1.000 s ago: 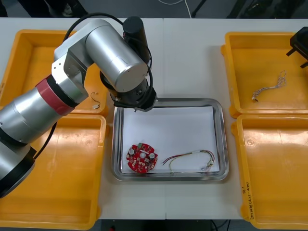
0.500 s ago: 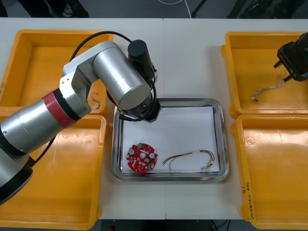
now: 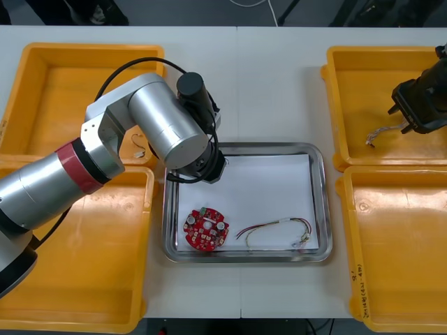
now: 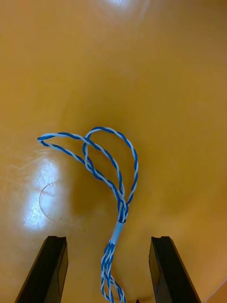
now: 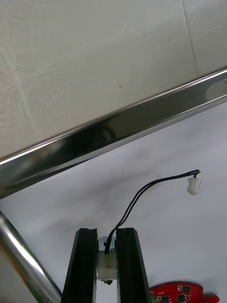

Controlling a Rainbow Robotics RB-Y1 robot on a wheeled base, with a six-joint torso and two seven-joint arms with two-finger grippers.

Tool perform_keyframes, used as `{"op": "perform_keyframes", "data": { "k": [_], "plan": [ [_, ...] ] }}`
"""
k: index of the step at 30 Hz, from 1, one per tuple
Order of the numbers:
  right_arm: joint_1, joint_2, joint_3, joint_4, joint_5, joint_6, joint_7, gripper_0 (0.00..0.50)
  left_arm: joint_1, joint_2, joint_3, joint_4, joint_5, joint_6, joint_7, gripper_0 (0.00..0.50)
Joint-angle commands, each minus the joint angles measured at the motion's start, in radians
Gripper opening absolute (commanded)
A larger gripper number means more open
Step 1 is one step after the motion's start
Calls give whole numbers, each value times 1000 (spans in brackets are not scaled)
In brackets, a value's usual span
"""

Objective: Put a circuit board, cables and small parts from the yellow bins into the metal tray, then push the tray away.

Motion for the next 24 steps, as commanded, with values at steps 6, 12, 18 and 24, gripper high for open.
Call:
{"op": "perform_keyframes", "data": {
  "k": [6,12,18,24],
  "plan": [
    [-54,12,0,7,-1,-14,-67,500,13,31,-16,-9,-14,-14,83,104],
    [-54,15,8,53,5,-57,-72,500,14,31,-16,-9,-14,-17,89,500],
    [-52,17,11,54,4,-56,-80,500,13,31,-16,-9,-13,-22,100,500],
    [-54,20,12,86,-12,-85,-83,500,0,31,-11,-13,-11,-22,112,500]
  ]
}}
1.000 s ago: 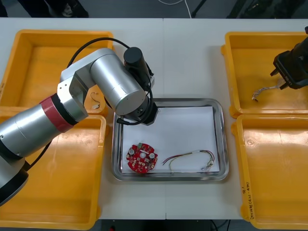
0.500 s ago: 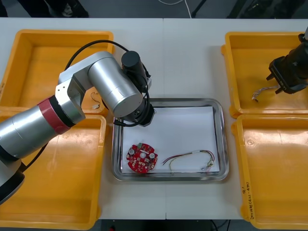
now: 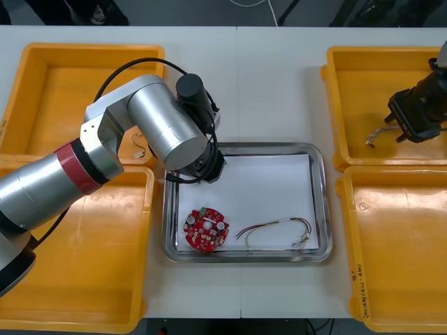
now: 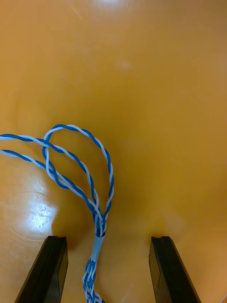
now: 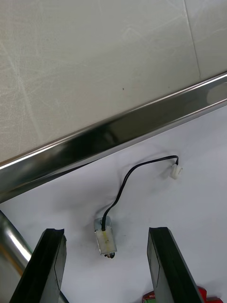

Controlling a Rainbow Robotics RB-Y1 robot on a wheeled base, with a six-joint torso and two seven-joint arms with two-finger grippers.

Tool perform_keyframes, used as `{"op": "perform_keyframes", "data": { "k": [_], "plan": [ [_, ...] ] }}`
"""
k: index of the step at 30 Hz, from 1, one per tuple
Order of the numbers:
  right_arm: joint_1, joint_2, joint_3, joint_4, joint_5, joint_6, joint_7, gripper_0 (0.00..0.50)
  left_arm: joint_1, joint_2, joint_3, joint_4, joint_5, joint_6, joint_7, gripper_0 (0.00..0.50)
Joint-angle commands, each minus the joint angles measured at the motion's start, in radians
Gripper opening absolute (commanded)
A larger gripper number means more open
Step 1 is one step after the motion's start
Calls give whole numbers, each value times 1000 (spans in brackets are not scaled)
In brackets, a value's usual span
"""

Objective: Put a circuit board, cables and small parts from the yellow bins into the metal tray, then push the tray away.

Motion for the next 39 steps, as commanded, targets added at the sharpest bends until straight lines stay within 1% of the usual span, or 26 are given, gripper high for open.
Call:
{"op": "perform_keyframes", "data": {
  "k": [1,4,5,7,11,13,14,15,17,18,21,26,30,31,33,35,39],
  "plan": [
    [-54,13,12,21,-15,-30,-38,500,-3,27,1,-16,-4,-11,114,500],
    [-52,16,12,21,-15,-29,-38,500,-12,29,28,-23,24,-7,122,500],
    [-52,18,14,23,-15,-30,-40,500,-20,29,41,-24,37,4,122,500],
    [-49,19,14,23,-15,-30,-43,500,-35,29,55,-30,42,36,122,500],
    [-48,22,14,35,-15,-45,-49,500,-69,29,127,-61,53,154,117,500],
    [-48,24,14,35,-15,-49,-48,351,-83,29,162,-61,68,199,113,500],
    [-48,24,14,35,-15,-49,-48,205,-92,27,181,-62,74,226,108,500],
    [-48,24,14,35,-15,-47,-46,108,-102,27,196,-65,76,252,108,500],
    [-48,24,14,35,-15,-49,-40,72,-115,24,218,-65,74,286,106,500],
    [-48,24,15,35,-15,-49,-38,45,-122,22,233,-65,73,308,105,500],
    [-46,24,15,35,-15,-53,-32,1,-141,21,271,-65,70,354,100,500],
    [-46,24,15,35,-15,-58,-20,0,-165,21,325,-65,67,406,90,500],
    [-46,19,15,0,-12,-45,-15,0,-188,22,388,-65,62,453,83,500],
    [-46,19,15,0,-12,-45,-15,0,-188,22,388,-65,62,453,83,500],
    [-46,15,17,-51,-1,4,-15,0,-207,22,423,-65,50,488,76,500],
    [-46,8,17,-89,8,50,-14,0,-213,22,440,-65,37,488,71,500],
    [-46,2,15,-210,54,200,-2,0,-214,22,480,-64,13,488,57,500]
  ]
}}
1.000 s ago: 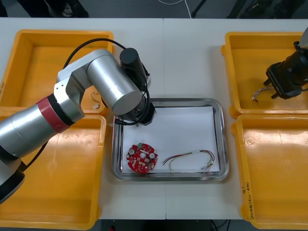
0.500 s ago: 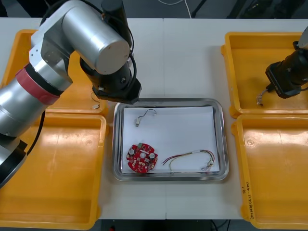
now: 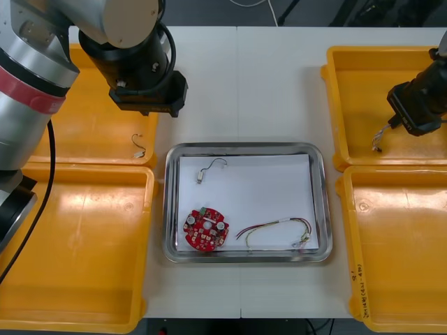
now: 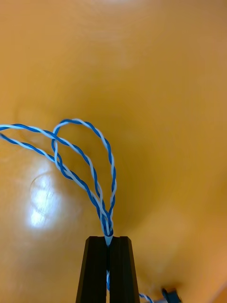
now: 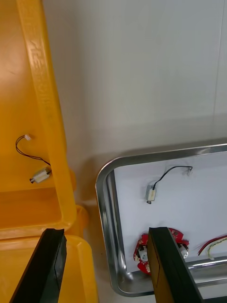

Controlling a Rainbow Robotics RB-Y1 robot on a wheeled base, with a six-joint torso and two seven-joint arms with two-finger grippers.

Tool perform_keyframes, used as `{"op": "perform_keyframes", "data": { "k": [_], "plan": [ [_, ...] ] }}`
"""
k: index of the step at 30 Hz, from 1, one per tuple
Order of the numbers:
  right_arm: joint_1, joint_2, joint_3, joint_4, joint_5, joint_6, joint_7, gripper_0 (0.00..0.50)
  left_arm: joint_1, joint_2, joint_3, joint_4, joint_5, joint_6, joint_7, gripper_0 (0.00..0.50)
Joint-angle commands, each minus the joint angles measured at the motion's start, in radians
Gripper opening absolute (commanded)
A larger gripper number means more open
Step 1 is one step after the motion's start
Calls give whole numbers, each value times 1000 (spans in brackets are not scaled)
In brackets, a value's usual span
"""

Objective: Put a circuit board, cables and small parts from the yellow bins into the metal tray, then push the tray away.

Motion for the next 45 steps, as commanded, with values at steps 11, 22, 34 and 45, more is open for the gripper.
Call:
{"op": "perform_keyframes", "data": {
  "k": [11,22,34,45],
  "plan": [
    [1,-21,7,-453,36,458,29,0,-61,29,147,80,-85,10,-113,500],
    [181,-41,7,-910,-107,658,43,0,-59,37,159,207,-132,-45,-262,500],
    [239,-34,90,-1214,-276,658,60,0,-52,43,159,310,-154,-164,-354,500],
    [325,-38,291,-1478,-380,658,103,0,13,60,159,312,-145,-253,-397,500]
  ]
}}
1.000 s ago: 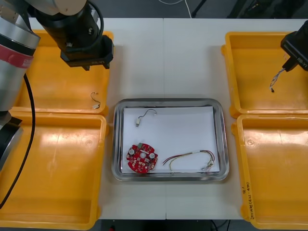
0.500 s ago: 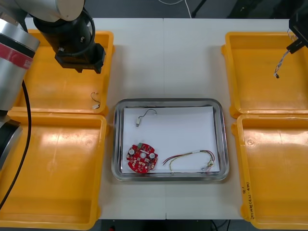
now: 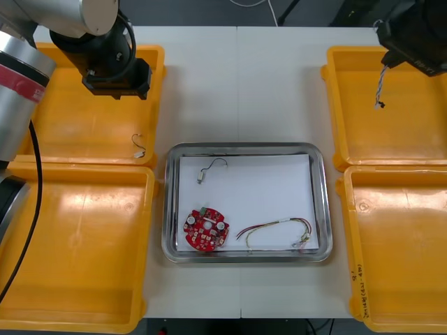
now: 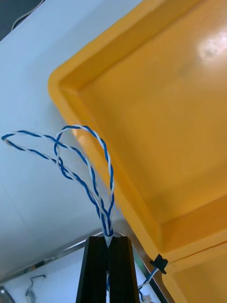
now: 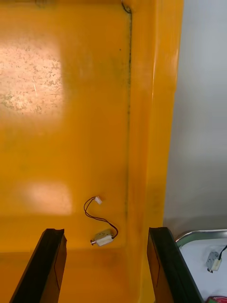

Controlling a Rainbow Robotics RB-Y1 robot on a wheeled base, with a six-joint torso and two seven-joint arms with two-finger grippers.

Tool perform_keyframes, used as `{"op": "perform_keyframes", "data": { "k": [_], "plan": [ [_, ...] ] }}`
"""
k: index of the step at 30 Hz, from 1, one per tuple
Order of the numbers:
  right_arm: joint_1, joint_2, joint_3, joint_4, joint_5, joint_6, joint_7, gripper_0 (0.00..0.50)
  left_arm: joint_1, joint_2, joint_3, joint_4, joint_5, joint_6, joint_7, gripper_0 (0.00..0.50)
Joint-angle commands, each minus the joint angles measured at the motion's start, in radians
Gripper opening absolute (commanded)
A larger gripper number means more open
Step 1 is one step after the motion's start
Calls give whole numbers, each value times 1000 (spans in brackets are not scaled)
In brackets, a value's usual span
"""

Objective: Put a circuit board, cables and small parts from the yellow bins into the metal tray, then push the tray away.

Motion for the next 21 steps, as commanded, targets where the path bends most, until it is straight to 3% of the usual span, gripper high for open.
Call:
{"op": "perform_keyframes", "data": {
  "k": [1,11,21],
  "plan": [
    [41,-37,87,-120,-84,4,80,0,21,53,27,-14,1,-38,-139,500],
    [90,-68,210,-258,-205,4,156,0,70,63,27,-14,8,-70,-169,500],
    [153,-78,318,-348,-165,4,475,0,127,68,27,-14,8,-119,-185,500]
  ]
}}
